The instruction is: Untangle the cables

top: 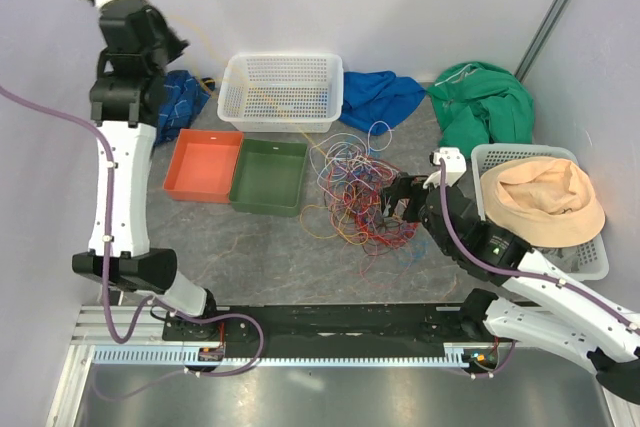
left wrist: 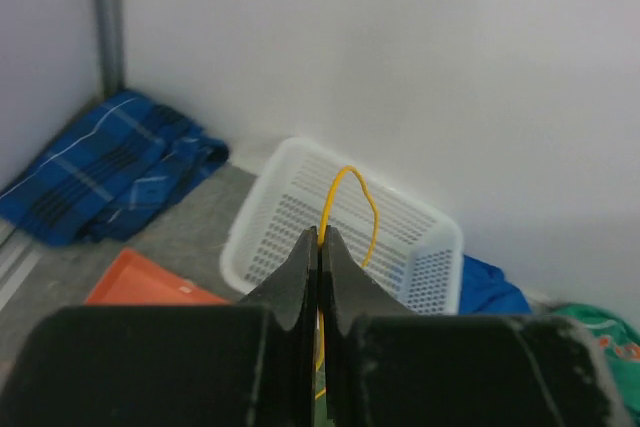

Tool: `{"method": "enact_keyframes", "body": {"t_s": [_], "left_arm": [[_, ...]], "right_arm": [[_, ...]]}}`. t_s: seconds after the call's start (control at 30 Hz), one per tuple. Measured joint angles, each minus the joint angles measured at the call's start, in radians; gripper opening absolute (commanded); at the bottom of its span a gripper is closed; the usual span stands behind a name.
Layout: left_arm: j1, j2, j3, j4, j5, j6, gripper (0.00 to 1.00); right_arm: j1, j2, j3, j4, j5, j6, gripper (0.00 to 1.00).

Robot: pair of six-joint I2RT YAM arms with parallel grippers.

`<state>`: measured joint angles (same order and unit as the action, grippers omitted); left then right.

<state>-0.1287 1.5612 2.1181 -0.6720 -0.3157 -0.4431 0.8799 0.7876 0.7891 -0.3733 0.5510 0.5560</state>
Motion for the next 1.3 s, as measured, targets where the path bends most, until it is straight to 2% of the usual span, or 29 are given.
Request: {"method": "enact_keyframes", "body": {"t_s": [0.13,0.23,0.53,0.9,1.1,1.3], "left_arm": [[0.186,-0.031,-0.1,-0.047,0.02,-0.067,0.02],[0.239,-0.055,-0.119,-0.069,0.015,-0.105,0.02],[0.232,-0.153,-0.069,-0.068,0.049,-0.179,0.02],[0.231,-0.106,-0.057,-0.06,0.055,-0.19,0.02],[0.231,-0.067,0.024,-0.064,0.06,-0.21,0.02],[0.208,-0.083,0.001,-0.033,0.127,-0.243,0.02]], "right_arm": [[0.0,-0.001,-0.033,0.03,-0.017,-0.001,0.98],[0.0,0.007,-0.057,0.048,-0.035,0.001,0.98],[0.0,0.058,-0.071,0.091,-0.077,0.002,0.98],[0.0,0.061,-0.08,0.118,-0.085,0.002,0.98],[0.0,0.063,-0.08,0.126,-0.084,0.002,0.98],[0.0,0.092,-0.08,0.127,-0.086,0.002,0.98]]}}
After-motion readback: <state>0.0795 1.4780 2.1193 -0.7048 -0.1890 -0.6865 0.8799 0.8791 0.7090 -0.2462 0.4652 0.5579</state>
